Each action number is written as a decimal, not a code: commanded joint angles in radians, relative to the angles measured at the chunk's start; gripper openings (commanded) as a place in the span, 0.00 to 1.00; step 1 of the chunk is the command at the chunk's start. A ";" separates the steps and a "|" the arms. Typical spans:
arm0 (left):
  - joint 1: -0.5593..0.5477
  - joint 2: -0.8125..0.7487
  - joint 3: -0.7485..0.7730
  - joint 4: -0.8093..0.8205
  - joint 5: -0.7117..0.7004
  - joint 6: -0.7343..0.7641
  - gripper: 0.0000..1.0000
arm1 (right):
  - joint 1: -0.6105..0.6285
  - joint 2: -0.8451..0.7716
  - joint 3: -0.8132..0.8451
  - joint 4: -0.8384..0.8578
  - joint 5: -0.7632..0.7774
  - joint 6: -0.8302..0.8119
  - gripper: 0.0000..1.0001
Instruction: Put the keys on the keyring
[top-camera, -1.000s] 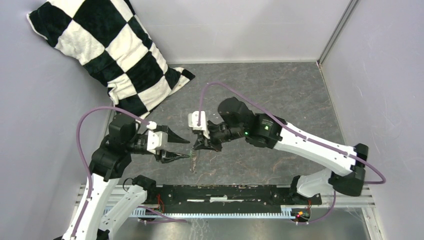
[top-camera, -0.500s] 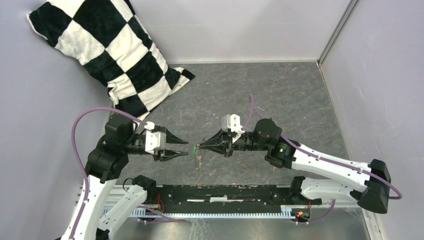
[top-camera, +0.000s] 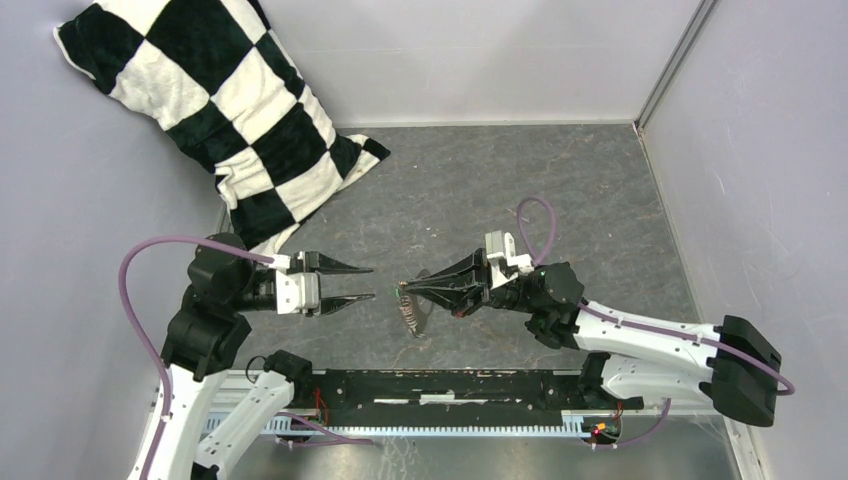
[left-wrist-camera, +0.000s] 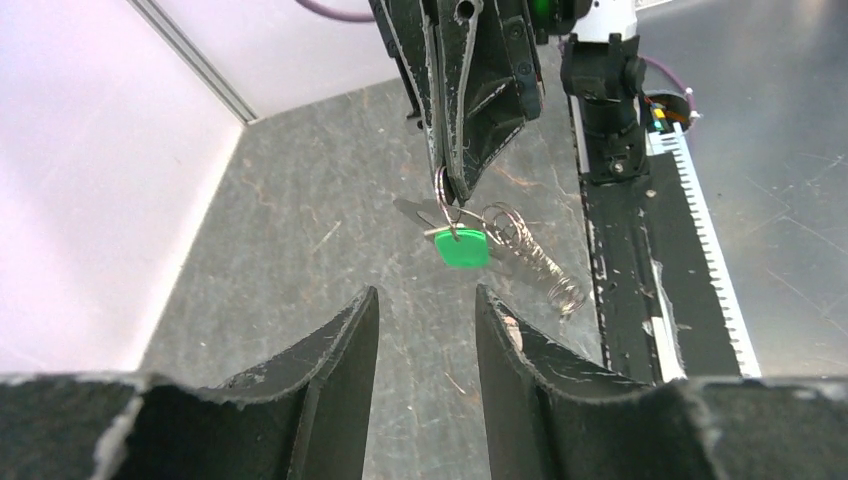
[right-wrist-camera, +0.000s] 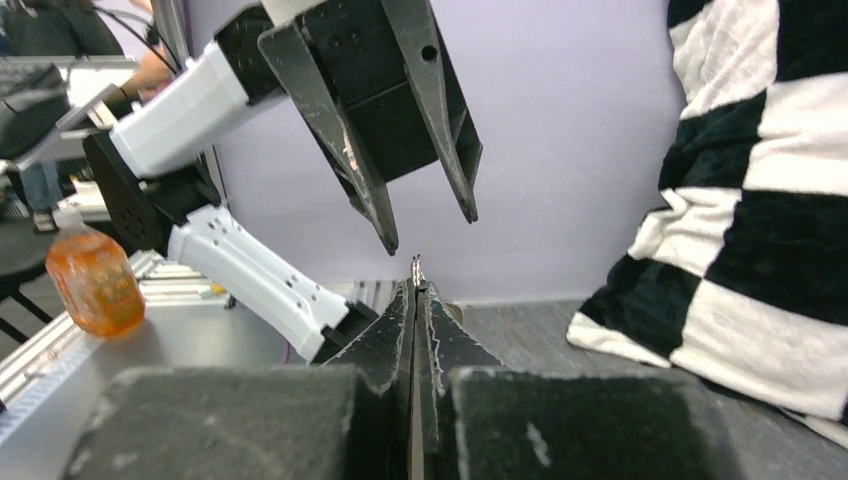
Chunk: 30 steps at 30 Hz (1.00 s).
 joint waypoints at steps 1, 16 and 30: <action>-0.002 -0.014 -0.013 0.122 0.027 -0.065 0.48 | 0.003 0.039 0.007 0.303 0.020 0.120 0.01; -0.002 0.001 -0.025 0.197 0.116 -0.198 0.49 | 0.035 0.093 0.080 0.257 0.024 0.091 0.01; -0.002 -0.012 -0.020 0.236 0.133 -0.247 0.35 | 0.069 0.117 0.148 0.116 0.055 0.008 0.01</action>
